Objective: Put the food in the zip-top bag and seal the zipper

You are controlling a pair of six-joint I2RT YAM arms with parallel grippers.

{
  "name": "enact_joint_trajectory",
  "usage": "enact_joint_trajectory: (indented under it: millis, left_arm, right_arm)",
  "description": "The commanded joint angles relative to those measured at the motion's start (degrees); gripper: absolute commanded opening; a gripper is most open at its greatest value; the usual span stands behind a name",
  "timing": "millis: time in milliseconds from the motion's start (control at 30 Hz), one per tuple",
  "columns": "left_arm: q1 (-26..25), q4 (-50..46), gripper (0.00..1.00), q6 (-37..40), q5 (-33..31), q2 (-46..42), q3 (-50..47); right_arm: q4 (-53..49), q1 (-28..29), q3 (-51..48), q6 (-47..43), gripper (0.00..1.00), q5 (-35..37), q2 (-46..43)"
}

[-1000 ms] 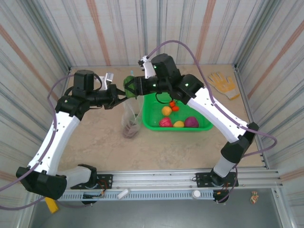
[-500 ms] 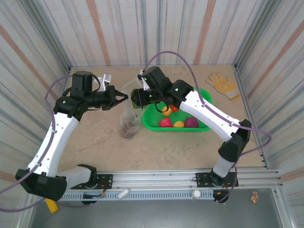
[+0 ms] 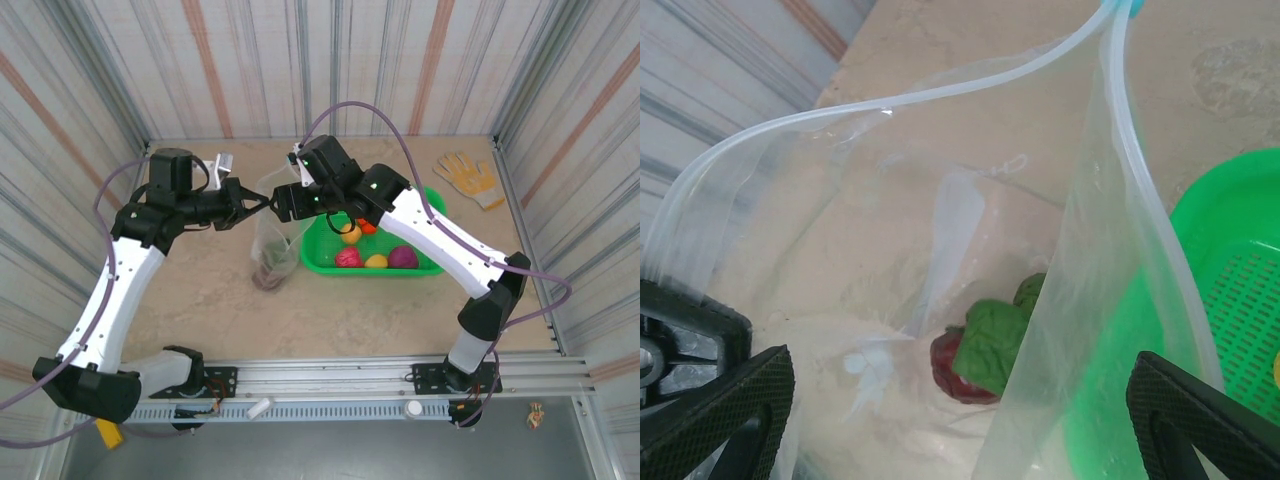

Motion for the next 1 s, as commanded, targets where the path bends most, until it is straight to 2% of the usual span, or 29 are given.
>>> enact_joint_trajectory:
  millis: [0,233,400,467,600,733,867,967]
  left_arm:
    - [0.2,1.4,0.0,-0.2,0.4,-1.8,-0.5]
    - [0.9,-1.4,0.0,1.7,-3.7,-3.5,-0.4]
    - [2.9,-2.5,0.0,2.6,-5.1,-5.3,-0.9]
    - [3.1,-2.7,0.0,3.0,-5.3,-5.8,-0.9]
    - [3.2,-3.6,0.0,4.4,-6.2,-6.5,0.3]
    - [3.2,-4.3,0.0,5.6,-7.2,-7.2,1.3]
    - [3.0,-0.8,0.0,3.6,-3.7,-7.1,0.0]
    - [2.3,3.3,0.0,1.5,-1.1,-6.9,-2.0]
  right_arm:
    - [-1.2,0.4,1.6,-1.9,0.88,0.9,-1.0]
    - [-1.8,0.2,5.2,-3.7,0.88,0.9,-3.0]
    - [7.4,-0.6,-0.6,-5.0,0.87,-2.5,-10.4]
    - [7.7,-1.5,-3.3,-5.2,0.86,-1.5,-12.0]
    - [3.4,-6.5,-8.1,-3.3,0.83,2.8,-13.8]
    - [0.2,-14.4,-19.8,0.1,0.82,6.6,-16.0]
    - [1.7,-21.1,-31.6,1.9,0.85,4.5,-17.7]
    - [2.3,-23.3,-36.8,1.6,0.89,7.3,-16.9]
